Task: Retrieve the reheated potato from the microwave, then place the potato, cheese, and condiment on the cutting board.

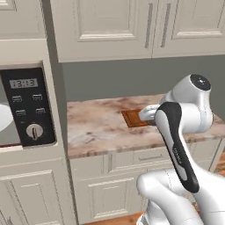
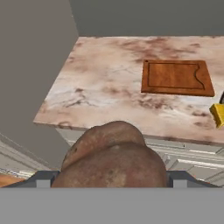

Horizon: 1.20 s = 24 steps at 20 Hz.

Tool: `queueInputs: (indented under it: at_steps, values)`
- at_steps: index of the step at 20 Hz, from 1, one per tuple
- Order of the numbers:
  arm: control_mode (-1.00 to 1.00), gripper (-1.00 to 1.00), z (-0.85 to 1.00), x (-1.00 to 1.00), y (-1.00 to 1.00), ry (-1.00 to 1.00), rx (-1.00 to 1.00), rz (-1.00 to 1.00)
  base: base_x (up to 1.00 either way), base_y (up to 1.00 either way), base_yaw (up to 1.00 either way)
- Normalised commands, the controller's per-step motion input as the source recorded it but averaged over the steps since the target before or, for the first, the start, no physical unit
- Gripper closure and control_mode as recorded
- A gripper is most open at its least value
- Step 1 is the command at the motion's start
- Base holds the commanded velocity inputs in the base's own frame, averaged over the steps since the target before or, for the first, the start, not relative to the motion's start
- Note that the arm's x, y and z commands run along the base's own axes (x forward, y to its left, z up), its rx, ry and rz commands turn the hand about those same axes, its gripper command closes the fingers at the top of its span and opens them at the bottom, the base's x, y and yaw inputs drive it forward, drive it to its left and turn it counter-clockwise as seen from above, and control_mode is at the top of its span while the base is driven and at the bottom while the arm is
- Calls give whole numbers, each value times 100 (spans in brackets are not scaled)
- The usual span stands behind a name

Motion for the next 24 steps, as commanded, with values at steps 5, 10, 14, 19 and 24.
queueInputs:
  at_steps: [5, 10, 14, 19, 24]
  values:
    - [100, 100, 0, 0, 0, 0, 0, 0, 62, -14, 0]
    - [100, 100, 0, 0, 0, 0, 0, 0, 44, -11, 0]
    - [100, 100, 0, 0, 0, 0, 0, 0, 41, -14, 0]
    - [100, 100, 0, 0, 0, 0, 0, 0, 51, -11, 0]
    - [100, 100, 0, 0, 0, 0, 0, 0, 50, -7, 0]
